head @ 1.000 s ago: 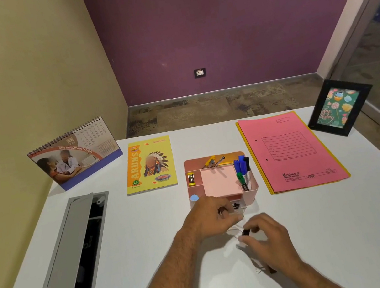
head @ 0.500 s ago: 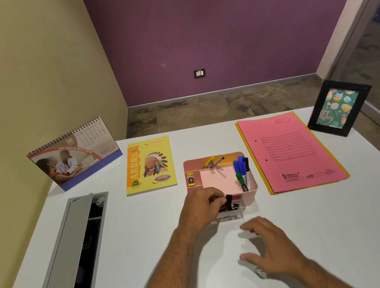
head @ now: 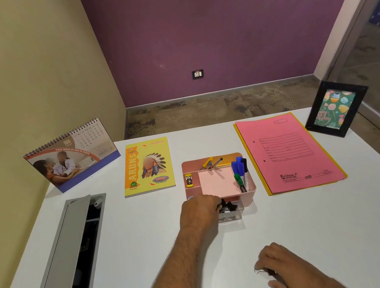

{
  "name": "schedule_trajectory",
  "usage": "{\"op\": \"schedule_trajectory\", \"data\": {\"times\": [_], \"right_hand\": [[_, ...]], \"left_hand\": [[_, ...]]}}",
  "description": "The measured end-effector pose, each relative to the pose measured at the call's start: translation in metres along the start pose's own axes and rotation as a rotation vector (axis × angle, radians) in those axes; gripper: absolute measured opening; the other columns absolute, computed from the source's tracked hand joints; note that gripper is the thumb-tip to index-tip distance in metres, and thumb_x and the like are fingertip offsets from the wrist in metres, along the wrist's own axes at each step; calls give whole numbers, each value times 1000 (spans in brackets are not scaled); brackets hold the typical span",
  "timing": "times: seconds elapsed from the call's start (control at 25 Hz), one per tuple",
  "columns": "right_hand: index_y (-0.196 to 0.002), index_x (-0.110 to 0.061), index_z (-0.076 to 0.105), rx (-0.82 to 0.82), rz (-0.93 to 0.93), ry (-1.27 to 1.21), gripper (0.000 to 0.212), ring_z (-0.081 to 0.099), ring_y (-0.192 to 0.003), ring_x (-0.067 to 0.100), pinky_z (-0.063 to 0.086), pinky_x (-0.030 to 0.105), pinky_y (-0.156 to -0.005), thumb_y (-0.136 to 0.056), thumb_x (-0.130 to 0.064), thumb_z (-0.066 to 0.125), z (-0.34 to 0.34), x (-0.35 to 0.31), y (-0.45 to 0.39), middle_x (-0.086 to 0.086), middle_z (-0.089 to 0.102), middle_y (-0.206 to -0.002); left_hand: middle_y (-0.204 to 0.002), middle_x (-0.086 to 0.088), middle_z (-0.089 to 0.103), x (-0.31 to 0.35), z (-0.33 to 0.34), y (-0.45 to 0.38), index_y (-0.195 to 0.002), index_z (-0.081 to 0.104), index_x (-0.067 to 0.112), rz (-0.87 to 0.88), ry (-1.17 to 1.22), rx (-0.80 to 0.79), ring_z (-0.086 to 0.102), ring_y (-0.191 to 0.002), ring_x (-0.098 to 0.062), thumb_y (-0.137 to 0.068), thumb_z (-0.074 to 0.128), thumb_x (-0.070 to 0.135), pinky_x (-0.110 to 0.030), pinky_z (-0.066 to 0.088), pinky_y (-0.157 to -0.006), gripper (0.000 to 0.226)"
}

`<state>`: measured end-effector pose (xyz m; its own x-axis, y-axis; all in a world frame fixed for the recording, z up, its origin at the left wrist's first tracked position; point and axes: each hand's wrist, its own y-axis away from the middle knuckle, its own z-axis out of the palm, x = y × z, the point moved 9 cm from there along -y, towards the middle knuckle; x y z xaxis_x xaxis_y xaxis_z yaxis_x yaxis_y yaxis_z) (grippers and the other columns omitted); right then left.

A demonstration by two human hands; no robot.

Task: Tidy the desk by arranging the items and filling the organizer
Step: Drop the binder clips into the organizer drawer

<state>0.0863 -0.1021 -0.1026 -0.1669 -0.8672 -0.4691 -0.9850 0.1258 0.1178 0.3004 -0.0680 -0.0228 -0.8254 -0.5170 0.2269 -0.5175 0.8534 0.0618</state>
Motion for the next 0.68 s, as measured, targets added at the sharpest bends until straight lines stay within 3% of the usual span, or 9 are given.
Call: {"op": "schedule_trajectory", "data": {"times": [0.16,0.4,0.56,0.68], "right_hand": [[-108,-35,61,52,11,-41,32,47,-96,0,46,19,-80,-80,-19,61,2,7,-5,-23,53,-104],[-78,-26,60,430,148,-292,23,61,-82,6,51,26,-71,-71,-11,77,-43,12,-22,-17,58,-87],[-75,-22,61,610,125,-343,25,62,-84,5,48,17,-74,-69,-6,80,-76,0,-41,-12,62,-86],[-76,-24,61,702,67,-345,29,62,-84,4,49,16,-73,-69,-4,81,-93,-7,-50,-7,64,-84]], "left_hand": [[-104,-2,68,6,-6,3,-110,69,22,60,-10,82,66,-91,-26,-95,55,22,-34,52,-80,20],[-104,5,71,26,-15,15,-112,68,22,310,223,108,65,-89,-15,-88,52,32,-26,47,-71,31],[-85,4,73,30,-6,14,-93,75,19,232,466,2,59,-69,-9,-83,60,36,-23,51,-61,25],[-76,5,73,25,-1,10,-85,77,16,114,685,-46,63,-67,-10,-81,69,22,-19,49,-59,11]]}}
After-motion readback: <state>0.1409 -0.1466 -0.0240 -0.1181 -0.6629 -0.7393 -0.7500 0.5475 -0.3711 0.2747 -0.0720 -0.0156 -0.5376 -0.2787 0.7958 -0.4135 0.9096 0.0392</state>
